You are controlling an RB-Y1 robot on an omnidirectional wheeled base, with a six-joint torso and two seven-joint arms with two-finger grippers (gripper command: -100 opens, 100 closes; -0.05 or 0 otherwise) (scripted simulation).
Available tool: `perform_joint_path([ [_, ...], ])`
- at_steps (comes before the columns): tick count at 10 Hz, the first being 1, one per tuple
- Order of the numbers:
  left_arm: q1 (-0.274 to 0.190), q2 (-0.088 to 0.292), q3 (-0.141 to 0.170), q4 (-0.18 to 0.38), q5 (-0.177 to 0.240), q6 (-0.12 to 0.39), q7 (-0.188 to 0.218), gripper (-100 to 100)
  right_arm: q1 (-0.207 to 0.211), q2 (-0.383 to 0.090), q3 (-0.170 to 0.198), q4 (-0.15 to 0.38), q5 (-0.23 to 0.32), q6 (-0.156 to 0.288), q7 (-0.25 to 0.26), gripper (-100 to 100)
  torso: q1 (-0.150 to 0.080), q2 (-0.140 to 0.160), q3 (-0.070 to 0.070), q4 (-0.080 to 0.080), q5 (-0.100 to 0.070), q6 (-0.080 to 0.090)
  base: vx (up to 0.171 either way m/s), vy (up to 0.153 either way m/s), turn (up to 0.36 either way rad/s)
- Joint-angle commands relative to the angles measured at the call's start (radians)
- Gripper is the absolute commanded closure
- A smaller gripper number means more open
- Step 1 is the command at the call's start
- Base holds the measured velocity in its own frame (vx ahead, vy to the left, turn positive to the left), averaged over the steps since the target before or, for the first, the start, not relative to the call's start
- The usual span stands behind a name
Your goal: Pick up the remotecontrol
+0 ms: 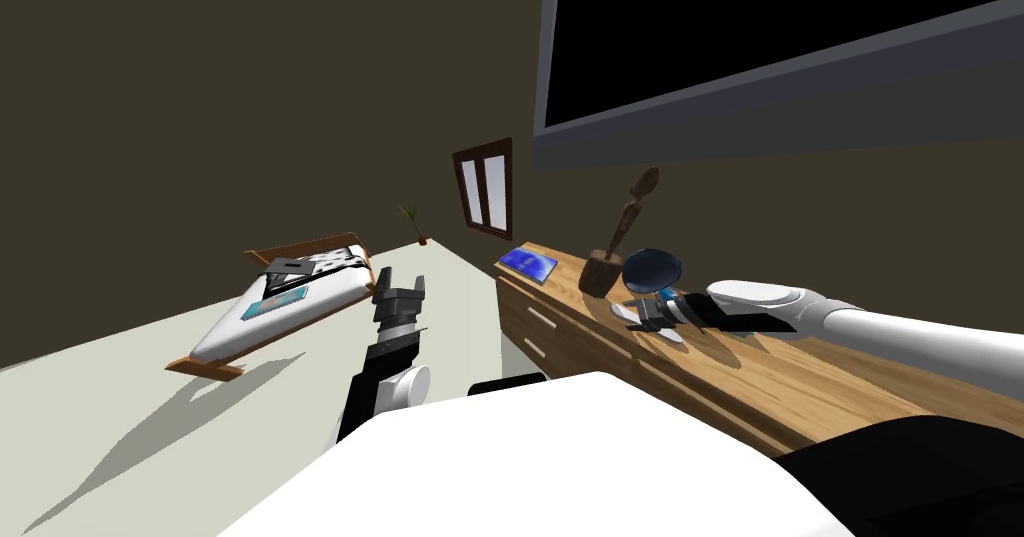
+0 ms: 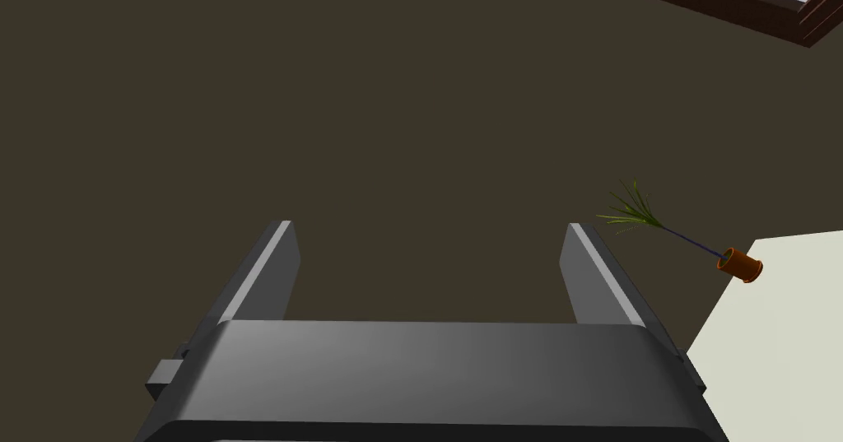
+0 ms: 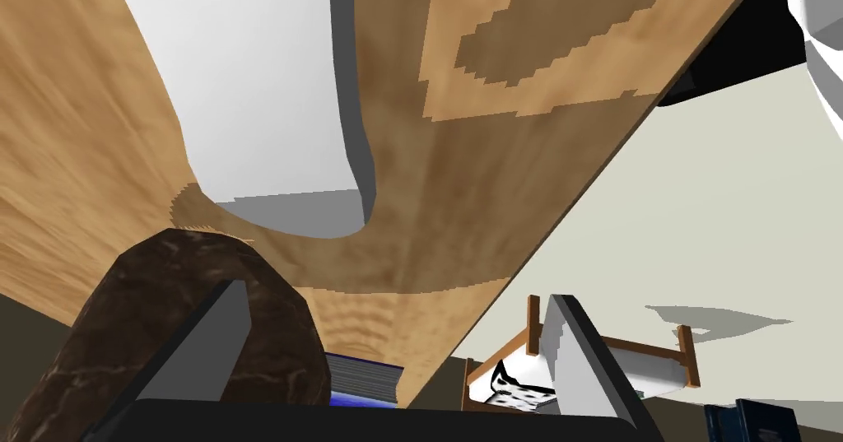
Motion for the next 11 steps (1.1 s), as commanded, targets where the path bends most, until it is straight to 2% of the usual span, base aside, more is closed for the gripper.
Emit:
perform_joint_path([
  [1, 0.0, 0.0, 0.0, 0.0, 0.0, 0.0, 0.0, 0, 0.005, -0.02, 0.027, 0.032, 0.017, 0.0, -0.016, -100, 0.0, 0.0, 0.0, 0.0, 0.0, 0.0, 0.022, 0.009, 0.087],
  [5, 0.0, 0.0, 0.0, 0.0, 0.0, 0.0, 0.0, 0, 0.06, -0.082, 0.095, 0.101, 0.048, 0.013, -0.054, -100, 0.0, -0.002, -0.001, -0.001, 0.0, 0.0, 0.055, 0.005, 0.131],
  [7, 0.0, 0.0, 0.0, 0.0, 0.0, 0.0, 0.0, 0, 0.071, -0.088, 0.107, 0.11, 0.052, 0.016, -0.06, -100, -0.001, -0.001, -0.001, 0.0, 0.0, 0.0, 0.031, -0.009, 0.042],
  [8, 0.0, 0.0, 0.0, 0.0, 0.0, 0.0, 0.0, 0, 0.065, -0.083, 0.102, 0.105, 0.051, 0.013, -0.057, -100, -0.001, 0.0, 0.0, 0.0, 0.0, 0.0, 0.013, -0.007, 0.013],
  [9, 0.0, 0.0, 0.0, 0.0, 0.0, 0.0, 0.0, 0, 0.068, -0.085, 0.102, 0.104, 0.05, 0.016, -0.058, 0, -0.001, 0.0, 0.0, 0.0, 0.0, 0.0, 0.0, 0.0, 0.0],
  [10, 0.0, 0.0, 0.0, 0.0, 0.0, 0.0, 0.0, 0, 0.071, -0.055, 0.11, 0.115, 0.058, 0.032, -0.048, -100, 0.0, 0.001, 0.001, 0.0, 0.0, 0.0, 0.02, 0.004, 0.076],
  [11, 0.0, 0.0, 0.0, 0.0, 0.0, 0.0, 0.0, 0, 0.073, -0.037, 0.115, 0.122, 0.063, 0.042, -0.042, -100, 0.0, 0.001, 0.0, 0.0, 0.0, 0.0, 0.031, 0.002, 0.082],
])
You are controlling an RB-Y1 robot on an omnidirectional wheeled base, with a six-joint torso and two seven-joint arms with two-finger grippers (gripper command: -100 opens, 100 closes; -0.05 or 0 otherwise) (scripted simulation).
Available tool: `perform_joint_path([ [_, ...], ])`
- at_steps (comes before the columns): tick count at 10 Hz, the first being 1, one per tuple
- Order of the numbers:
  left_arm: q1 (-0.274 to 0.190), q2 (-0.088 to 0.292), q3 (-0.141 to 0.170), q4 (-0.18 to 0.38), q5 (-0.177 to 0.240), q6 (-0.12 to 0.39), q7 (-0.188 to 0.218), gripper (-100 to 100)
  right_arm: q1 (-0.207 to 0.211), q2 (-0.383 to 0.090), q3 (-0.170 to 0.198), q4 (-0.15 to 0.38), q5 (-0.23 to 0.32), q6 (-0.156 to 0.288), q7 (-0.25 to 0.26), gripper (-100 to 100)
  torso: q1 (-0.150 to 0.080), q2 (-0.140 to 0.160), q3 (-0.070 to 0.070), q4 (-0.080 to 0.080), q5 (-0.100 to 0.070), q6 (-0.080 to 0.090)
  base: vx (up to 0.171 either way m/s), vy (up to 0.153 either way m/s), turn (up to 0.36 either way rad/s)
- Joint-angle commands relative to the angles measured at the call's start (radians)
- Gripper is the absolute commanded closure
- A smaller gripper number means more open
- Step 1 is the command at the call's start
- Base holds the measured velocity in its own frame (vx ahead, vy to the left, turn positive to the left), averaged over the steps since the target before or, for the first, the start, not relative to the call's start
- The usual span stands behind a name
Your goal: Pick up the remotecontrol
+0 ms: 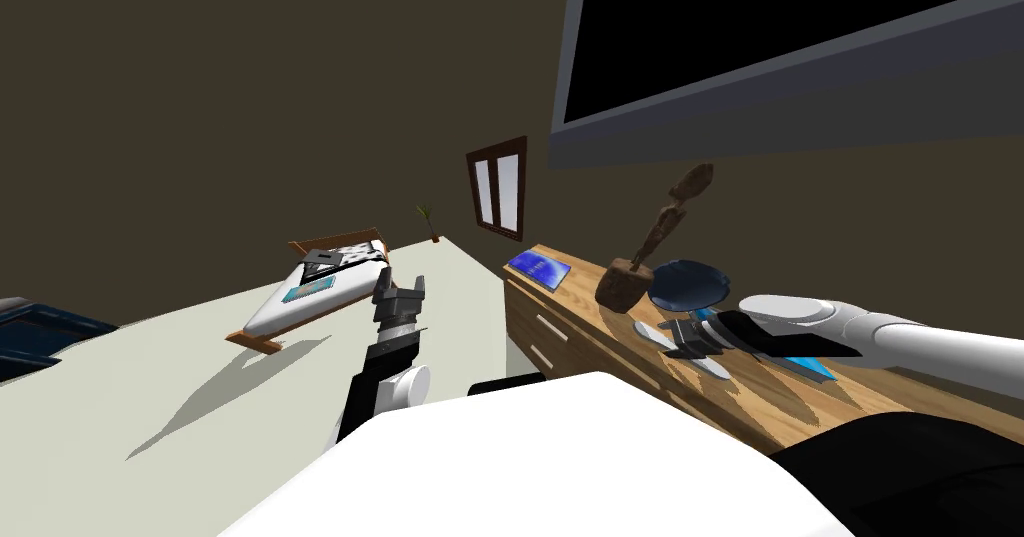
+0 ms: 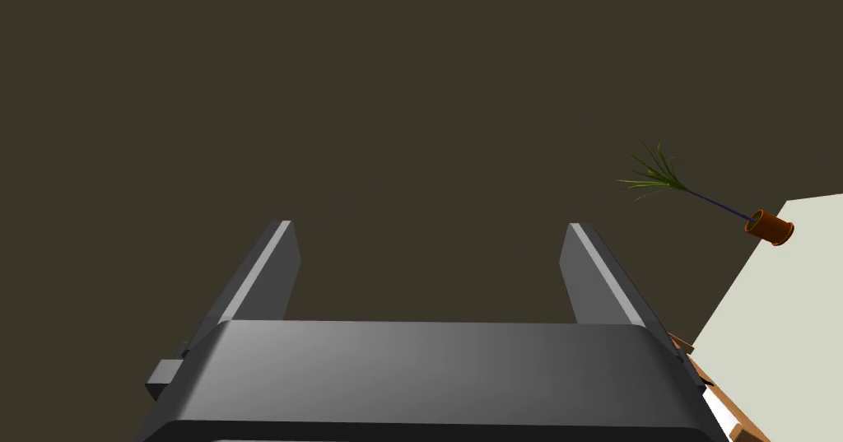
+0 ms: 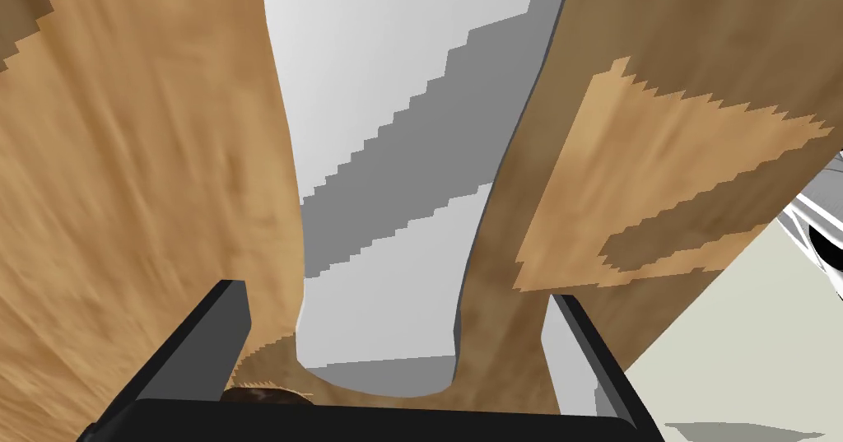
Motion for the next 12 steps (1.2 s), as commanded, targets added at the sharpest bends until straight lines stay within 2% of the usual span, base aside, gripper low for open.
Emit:
perform_joint_path([
  [1, 0.0, 0.0, 0.0, 0.0, 0.0, 0.0, 0.0, 0, -0.003, 0.028, 0.008, 0.014, 0.011, 0.012, 0.007, -100, 0.0, 0.0, 0.0, 0.0, 0.0, 0.0, 0.033, 0.004, 0.073],
  [2, 0.0, 0.0, 0.0, 0.0, 0.0, 0.0, 0.0, 0, -0.003, 0.017, 0.006, 0.007, 0.008, 0.008, 0.002, -100, 0.0, 0.0, 0.0, 0.0, 0.0, 0.0, 0.014, 0.002, 0.013],
  [3, 0.0, 0.0, 0.0, 0.0, 0.0, 0.0, 0.0, 0, -0.004, 0.019, 0.006, 0.008, 0.009, 0.01, 0.003, 100, 0.0, 0.001, 0.0, 0.0, 0.0, 0.0, 0.0, 0.0, 0.0],
  [7, 0.0, 0.0, 0.0, 0.0, 0.0, 0.0, 0.0, 0, -0.004, 0.018, 0.006, 0.008, 0.009, 0.01, 0.002, 100, -0.001, 0.002, 0.001, 0.0, 0.0, 0.0, 0.0, 0.0, 0.0],
  [8, 0.0, 0.0, 0.0, 0.0, 0.0, 0.0, 0.0, 0, -0.004, 0.018, 0.006, 0.008, 0.009, 0.01, 0.002, 0, 0.0, 0.002, 0.001, 0.0, 0.0, 0.0, 0.0, 0.0, 0.0],
  [9, 0.0, 0.0, 0.0, 0.0, 0.0, 0.0, 0.0, 0, -0.008, -0.015, -0.003, -0.002, 0.0, -0.011, -0.007, 100, 0.0, 0.002, 0.001, 0.0, 0.0, 0.0, -0.024, -0.003, -0.111],
  [10, 0.0, 0.0, 0.0, 0.0, 0.0, 0.0, 0.0, 0, -0.011, -0.033, -0.008, -0.008, -0.005, -0.021, -0.013, 100, 0.0, 0.004, 0.002, 0.001, 0.001, 0.002, -0.049, -0.003, -0.127],
  [11, 0.0, 0.0, 0.0, 0.0, 0.0, 0.0, 0.0, 0, -0.027, -0.009, 0.001, 0.009, 0.012, -0.019, -0.01, 100, 0.0, 0.005, 0.003, 0.001, 0.0, 0.002, -0.023, -0.001, -0.02],
  [12, 0.0, 0.0, 0.0, 0.0, 0.0, 0.0, 0.0, 0, -0.03, -0.01, 0.002, 0.011, 0.014, -0.024, -0.014, 0, 0.0, 0.005, 0.003, 0.001, 0.0, 0.001, 0.0, 0.0, 0.0],
])
